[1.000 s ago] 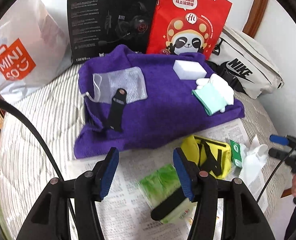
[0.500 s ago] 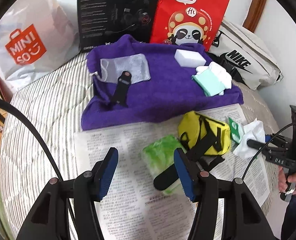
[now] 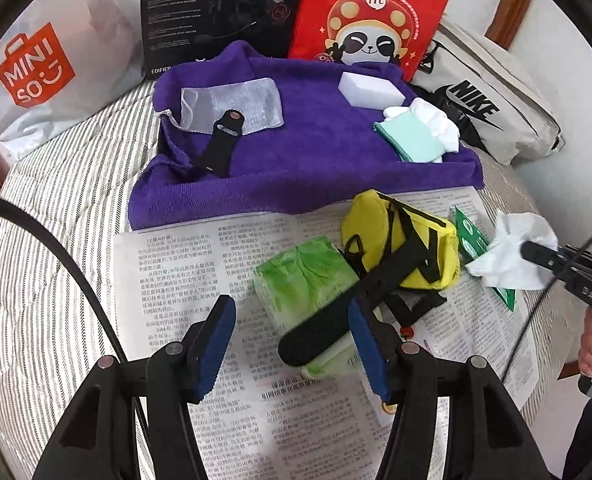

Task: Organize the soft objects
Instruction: 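Grasp the white wet wipe with the right tool while the left tool grasps the green wipe pack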

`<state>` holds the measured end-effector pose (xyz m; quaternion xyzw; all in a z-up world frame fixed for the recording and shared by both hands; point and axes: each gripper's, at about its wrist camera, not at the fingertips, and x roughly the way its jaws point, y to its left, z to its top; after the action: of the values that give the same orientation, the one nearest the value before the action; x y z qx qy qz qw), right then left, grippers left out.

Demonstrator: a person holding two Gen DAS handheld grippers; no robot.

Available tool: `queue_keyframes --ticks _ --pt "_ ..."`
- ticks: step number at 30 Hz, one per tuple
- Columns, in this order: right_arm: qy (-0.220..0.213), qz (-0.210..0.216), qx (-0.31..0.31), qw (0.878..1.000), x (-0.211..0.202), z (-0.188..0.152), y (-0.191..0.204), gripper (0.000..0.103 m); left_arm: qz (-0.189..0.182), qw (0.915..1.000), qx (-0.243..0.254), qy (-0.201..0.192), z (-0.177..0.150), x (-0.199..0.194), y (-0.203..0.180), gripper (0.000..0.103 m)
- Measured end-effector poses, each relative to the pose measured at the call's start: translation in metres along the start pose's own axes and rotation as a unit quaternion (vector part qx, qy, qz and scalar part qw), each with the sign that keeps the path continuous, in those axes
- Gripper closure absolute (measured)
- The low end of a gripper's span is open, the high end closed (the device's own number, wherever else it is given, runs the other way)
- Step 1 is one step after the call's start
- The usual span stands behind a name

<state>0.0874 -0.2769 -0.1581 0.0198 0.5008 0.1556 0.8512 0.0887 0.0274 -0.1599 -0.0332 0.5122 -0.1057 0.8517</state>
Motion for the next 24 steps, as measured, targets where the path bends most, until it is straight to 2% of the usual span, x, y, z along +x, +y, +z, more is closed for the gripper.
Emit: queue_keyframes --ticks 7,9,12,17,19,24 --pt "-0.007 0.011 0.008 1.000 -0.007 0.004 0.000 0.094 0.026 0.9994 -0.014 0.016 0.023 0.022 -0.002 0.046" --pt "-0.004 0.013 0.009 1.000 -0.008 0.003 0.000 0.094 0.026 0.9990 -0.014 0.034 0.026 0.035 -0.007 0.042" --pt "-0.001 0.016 0.005 1.000 -0.008 0.000 0.003 0.094 0.025 0.9988 -0.017 0.037 0.027 0.042 -0.014 0.035" --pt "0.001 0.024 0.001 1.000 -0.007 0.002 0.007 0.094 0.050 0.9974 0.009 0.051 0.022 0.042 -0.029 0.033" --pt "0.000 0.026 0.000 1.000 -0.006 0.003 0.007 0.094 0.055 0.9971 0.010 0.053 0.017 0.042 -0.025 0.044" --pt "0.001 0.030 -0.002 1.000 -0.005 0.004 0.010 0.094 0.023 0.9995 0.006 0.023 0.011 0.032 -0.008 0.051"
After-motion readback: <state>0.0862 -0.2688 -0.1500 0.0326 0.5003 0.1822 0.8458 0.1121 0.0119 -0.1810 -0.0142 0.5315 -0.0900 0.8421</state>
